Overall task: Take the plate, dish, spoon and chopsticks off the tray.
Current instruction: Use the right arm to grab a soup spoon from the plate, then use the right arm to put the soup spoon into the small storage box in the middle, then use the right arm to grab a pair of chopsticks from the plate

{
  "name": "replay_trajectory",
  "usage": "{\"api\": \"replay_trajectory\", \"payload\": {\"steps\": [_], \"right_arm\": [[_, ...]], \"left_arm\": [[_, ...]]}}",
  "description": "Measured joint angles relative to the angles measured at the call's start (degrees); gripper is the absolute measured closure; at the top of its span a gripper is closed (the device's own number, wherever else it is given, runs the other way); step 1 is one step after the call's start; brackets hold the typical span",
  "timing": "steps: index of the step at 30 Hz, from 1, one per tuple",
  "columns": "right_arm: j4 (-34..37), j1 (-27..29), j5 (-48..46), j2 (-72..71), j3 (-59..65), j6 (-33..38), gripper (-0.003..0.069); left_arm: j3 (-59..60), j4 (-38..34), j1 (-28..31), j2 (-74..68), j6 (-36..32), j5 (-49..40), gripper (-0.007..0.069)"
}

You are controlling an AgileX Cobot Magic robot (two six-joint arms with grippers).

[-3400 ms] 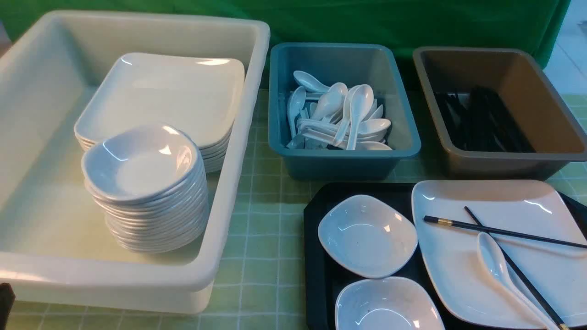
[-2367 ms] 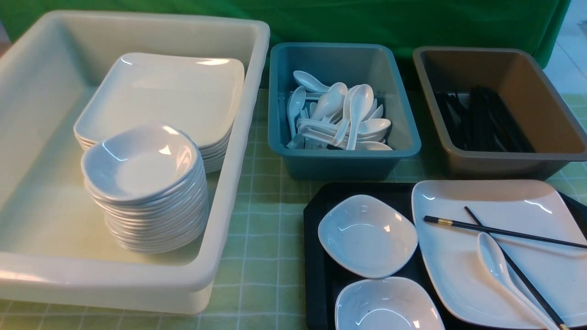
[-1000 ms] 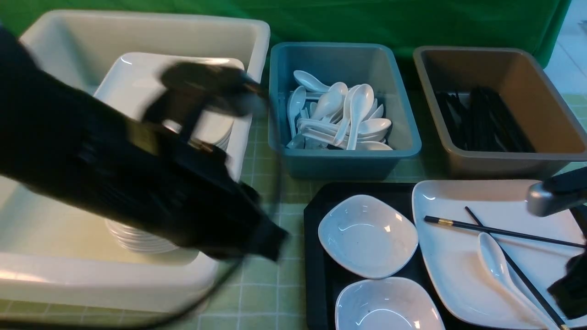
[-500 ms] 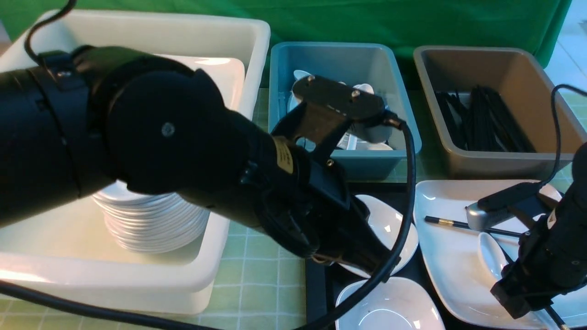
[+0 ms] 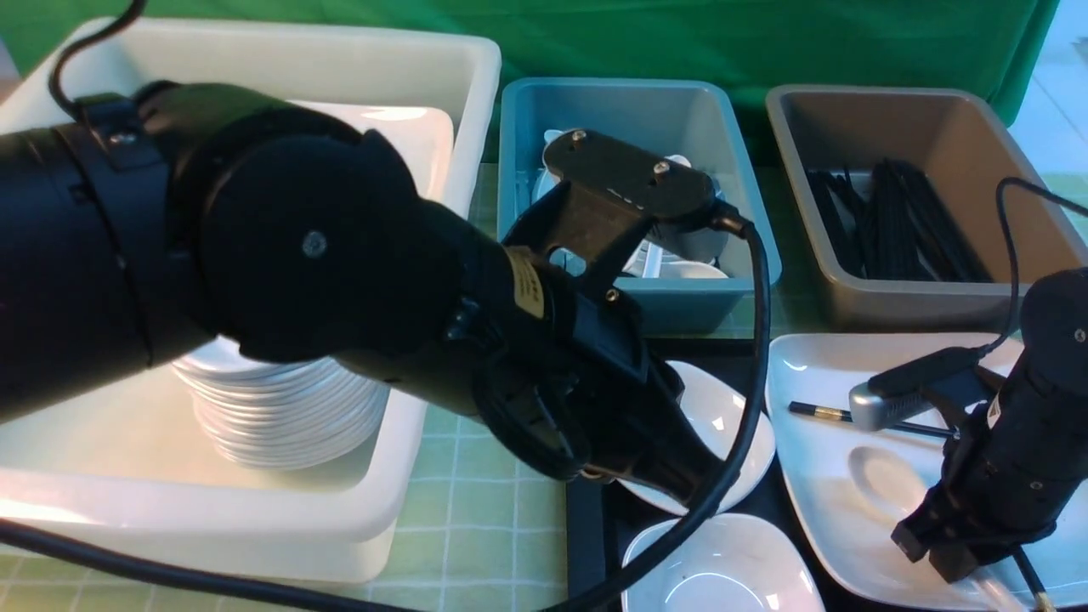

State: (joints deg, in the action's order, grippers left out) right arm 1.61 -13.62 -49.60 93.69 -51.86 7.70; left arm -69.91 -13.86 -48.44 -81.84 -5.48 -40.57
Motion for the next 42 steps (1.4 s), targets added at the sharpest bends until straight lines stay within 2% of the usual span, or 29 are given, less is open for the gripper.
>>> {"api": "replay_trajectory", "payload": {"steps": [1, 6, 9, 14, 17, 21, 27, 29, 30, 32, 34, 36, 37, 40, 42], "right_arm": [[0.29, 0.00, 0.00, -0.25, -0.15, 0.13, 0.0560], [11.92, 0.00, -2.06, -8.48, -7.57, 5.91, 0.0560], [17.02, 0.00, -1.35, -8.79, -17.48, 8.61, 0.0560], [24.73, 0.00, 1.63, 0.81, -34.86, 11.72, 0.0560], [29.11, 0.00, 1.94, 9.66, -44.98, 11.82, 0.0560], [30.63, 0.00, 2.04, 19.04, -54.40, 9.44, 0.0538], [30.55, -1.07, 0.95, 27.50, -62.31, 7.02, 0.0251], [29.95, -1.14, -1.56, 27.14, -62.74, 6.97, 0.0187], [28.56, -1.08, -3.47, 26.55, -62.92, 6.95, 0.0180], [23.78, -0.48, -9.29, 24.65, -63.26, 7.08, 0.0229], [17.78, 0.09, -15.23, 22.26, -62.98, 7.49, 0.0358], [9.51, 1.26, -17.98, 17.75, -59.55, 6.82, 0.0546], [7.07, 1.98, -18.43, 15.34, -56.84, 6.82, 0.0591], [3.74, 3.83, -19.06, 8.78, -47.21, 8.57, 0.0624], [2.18, 5.14, -19.22, 4.44, -38.55, 10.31, 0.0584]], "left_arm": [[0.00, 0.00, 0.05, 0.00, 0.07, 0.08, 0.0643], [-2.97, -0.01, 4.66, -0.06, 1.04, 1.43, 0.0643], [-5.34, 0.04, 8.33, -0.06, 1.04, 5.46, 0.0643], [-6.83, 0.44, 12.45, -0.06, 0.67, 15.92, 0.0643], [-6.83, 2.20, 12.69, -0.06, 0.40, 17.82, 0.0643], [-6.83, 3.49, 12.69, -0.07, 0.40, 17.36, 0.0643], [-6.83, 5.17, 12.69, -0.07, 0.88, 14.77, 0.0643], [-6.83, 5.31, 12.69, -0.07, 1.05, 14.05, 0.0643], [-6.83, 5.41, 12.69, -0.07, 1.11, 13.39, 0.0643], [-6.83, 5.47, 12.69, -0.07, 1.69, 12.02, 0.0643], [-6.83, 5.47, 12.69, -0.07, 2.07, 11.03, 0.0643], [-6.83, 5.41, 12.69, -0.07, 2.27, 9.90, 0.0643], [-6.83, 5.41, 12.69, -0.07, 2.27, 9.22, 0.0643], [-6.83, 5.41, 12.69, -0.07, 2.29, 7.75, 0.0643], [-6.83, 5.41, 12.69, -0.07, 2.29, 6.80, 0.0643]]}}
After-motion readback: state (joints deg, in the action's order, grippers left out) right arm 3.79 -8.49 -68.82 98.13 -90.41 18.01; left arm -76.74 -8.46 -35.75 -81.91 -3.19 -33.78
